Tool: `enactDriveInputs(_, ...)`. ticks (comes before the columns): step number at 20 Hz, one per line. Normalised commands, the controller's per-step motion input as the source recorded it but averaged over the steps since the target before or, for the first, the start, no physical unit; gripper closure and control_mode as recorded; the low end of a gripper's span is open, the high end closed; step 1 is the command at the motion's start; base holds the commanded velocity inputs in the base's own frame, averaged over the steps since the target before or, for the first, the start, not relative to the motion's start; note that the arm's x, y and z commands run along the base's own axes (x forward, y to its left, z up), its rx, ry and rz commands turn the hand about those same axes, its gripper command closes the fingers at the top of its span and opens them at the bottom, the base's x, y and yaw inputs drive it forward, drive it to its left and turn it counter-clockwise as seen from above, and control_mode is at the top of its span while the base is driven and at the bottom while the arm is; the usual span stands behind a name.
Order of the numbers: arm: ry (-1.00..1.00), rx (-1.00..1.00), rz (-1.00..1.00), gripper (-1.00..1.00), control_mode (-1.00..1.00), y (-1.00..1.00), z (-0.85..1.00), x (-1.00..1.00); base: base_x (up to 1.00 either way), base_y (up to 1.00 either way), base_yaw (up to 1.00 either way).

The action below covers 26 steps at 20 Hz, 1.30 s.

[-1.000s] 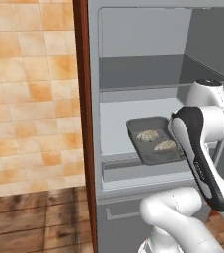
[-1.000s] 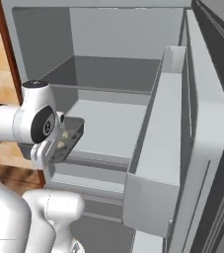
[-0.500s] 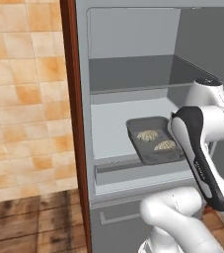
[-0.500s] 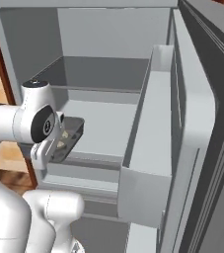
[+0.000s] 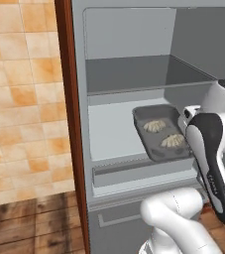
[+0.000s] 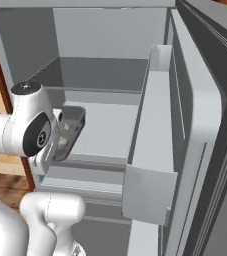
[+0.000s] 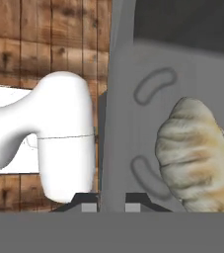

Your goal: Place two dumplings into each of the tupperware containers and then place the containers in the fridge.

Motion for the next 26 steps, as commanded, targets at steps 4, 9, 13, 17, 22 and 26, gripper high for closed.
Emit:
enactDriveInputs(4,-0.33,0.00,0.00,1.00,-1.00,-0.31,0.68,-0.17,0.00,0.00,0.00)
enactDriveInputs(9,-0.08,0.00,-0.03,1.00,-1.00,-0.31,0.66,0.15,0.00,0.00,0.00)
enactDriveInputs(13,-0.29,0.01,0.00,1.00,-1.00,-0.06,0.26,0.60,0.00,0.00,0.00)
enactDriveInputs(17,-0.12,0.09,0.01,1.00,-1.00,-0.07,0.13,0.96,0.00,0.00,0.00)
enactDriveInputs(22,0.00,0.08,0.00,1.00,-1.00,-0.31,0.42,0.66,0.00,0.00,0.00)
enactDriveInputs(26,0.03,0.00,0.01,1.00,-1.00,-0.23,0.24,0.80,0.00,0.00,0.00)
